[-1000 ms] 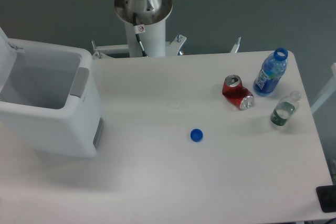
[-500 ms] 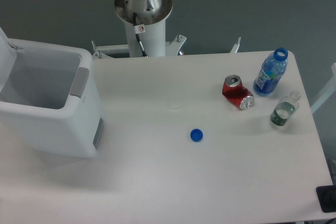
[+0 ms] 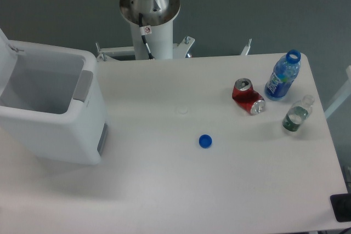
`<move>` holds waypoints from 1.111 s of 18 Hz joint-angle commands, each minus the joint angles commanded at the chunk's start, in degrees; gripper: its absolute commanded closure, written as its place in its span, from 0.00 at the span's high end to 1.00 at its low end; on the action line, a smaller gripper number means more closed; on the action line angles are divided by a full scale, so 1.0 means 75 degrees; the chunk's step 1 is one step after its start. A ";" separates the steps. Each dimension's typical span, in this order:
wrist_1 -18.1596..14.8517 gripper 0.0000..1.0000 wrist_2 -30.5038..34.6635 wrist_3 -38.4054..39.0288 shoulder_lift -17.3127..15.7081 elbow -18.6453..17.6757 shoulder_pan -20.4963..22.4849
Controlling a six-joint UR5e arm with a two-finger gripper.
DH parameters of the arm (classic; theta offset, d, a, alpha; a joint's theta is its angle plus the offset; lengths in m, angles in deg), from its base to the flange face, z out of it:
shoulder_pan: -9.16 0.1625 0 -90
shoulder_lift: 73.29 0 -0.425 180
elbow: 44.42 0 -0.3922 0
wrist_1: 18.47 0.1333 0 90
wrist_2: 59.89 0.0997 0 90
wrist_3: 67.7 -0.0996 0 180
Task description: Close the trash can
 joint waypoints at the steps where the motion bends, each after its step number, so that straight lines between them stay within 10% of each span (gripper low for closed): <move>1: 0.0000 0.00 0.0012 0.0000 0.0000 0.0000 0.0000; 20: -0.0129 0.00 0.0539 0.0129 0.0012 -0.0047 0.0082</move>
